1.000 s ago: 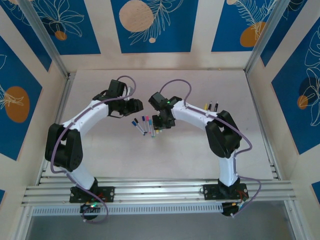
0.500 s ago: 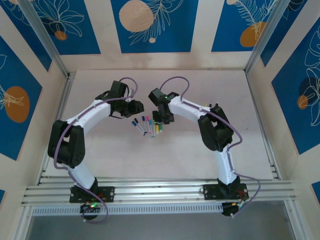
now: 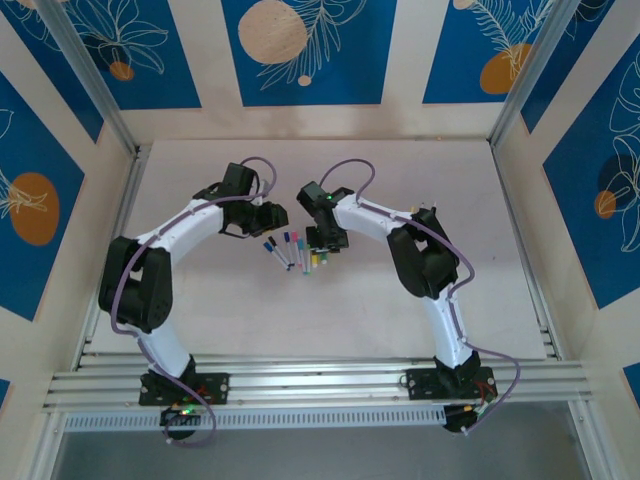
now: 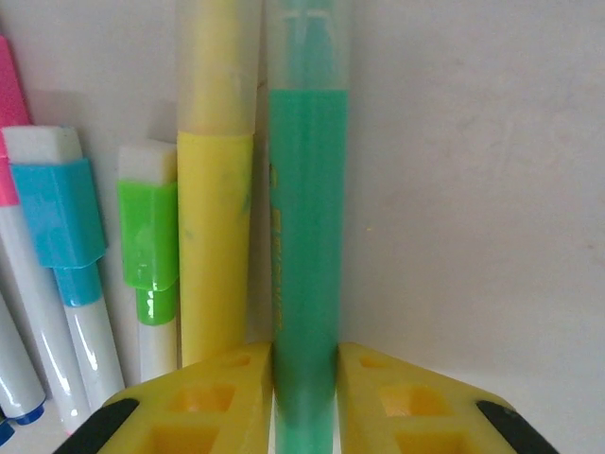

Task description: Open the pen caps

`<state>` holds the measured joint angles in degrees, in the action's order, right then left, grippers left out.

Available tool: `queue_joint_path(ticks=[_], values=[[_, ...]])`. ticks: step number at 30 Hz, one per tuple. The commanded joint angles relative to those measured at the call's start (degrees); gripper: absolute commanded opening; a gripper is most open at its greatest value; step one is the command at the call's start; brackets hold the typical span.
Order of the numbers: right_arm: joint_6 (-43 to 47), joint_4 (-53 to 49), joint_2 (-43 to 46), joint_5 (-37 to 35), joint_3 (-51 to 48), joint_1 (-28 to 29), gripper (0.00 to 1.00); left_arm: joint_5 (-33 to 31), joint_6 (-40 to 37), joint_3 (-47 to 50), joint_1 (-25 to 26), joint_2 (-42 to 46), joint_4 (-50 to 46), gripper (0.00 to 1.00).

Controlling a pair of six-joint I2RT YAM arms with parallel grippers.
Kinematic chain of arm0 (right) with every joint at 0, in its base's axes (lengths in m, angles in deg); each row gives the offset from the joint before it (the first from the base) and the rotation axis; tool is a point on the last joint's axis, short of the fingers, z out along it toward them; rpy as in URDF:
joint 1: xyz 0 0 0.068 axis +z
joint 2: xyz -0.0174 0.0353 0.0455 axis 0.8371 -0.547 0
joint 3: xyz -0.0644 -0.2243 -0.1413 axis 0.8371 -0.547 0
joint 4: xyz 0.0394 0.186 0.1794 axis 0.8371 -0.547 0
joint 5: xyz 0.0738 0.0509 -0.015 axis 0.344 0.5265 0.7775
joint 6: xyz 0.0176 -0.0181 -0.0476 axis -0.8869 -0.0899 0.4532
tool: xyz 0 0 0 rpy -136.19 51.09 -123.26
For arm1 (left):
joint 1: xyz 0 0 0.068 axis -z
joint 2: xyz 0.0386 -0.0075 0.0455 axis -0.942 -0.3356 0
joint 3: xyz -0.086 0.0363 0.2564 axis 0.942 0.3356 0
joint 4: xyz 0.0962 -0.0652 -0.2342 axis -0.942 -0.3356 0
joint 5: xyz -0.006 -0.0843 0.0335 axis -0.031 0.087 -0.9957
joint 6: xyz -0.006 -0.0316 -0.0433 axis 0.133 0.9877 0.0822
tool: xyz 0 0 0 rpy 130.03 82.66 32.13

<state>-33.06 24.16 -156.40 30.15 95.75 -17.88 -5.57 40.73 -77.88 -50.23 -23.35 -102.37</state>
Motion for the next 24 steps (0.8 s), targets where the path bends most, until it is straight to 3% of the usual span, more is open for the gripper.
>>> queue_joint_path(ticks=[1,12,14,19,24], values=[[-0.1,-2.7,-2.0,-1.1,2.4,-0.4,0.24,0.0,-0.7,-0.4,0.4,-0.2,-0.2,0.43],[-0.4,-4.8,-4.6,-5.6,2.4,-1.1,0.28,-0.4,-0.4,-0.2,0.4,-0.1,0.0,0.43],[-0.4,-4.3,-4.6,-5.5,1.8,-1.3,0.23,-0.6,-0.2,-0.3,0.4,-0.1,-0.1,0.43],[-0.3,-3.0,-3.1,-5.4,-0.7,-2.0,0.01,-0.3,0.6,-0.4,0.5,0.4,0.7,0.43],[1.3,1.6,3.2,-3.7,-5.5,-2.4,0.0,-0.2,1.6,0.2,0.9,0.8,1.8,0.43]])
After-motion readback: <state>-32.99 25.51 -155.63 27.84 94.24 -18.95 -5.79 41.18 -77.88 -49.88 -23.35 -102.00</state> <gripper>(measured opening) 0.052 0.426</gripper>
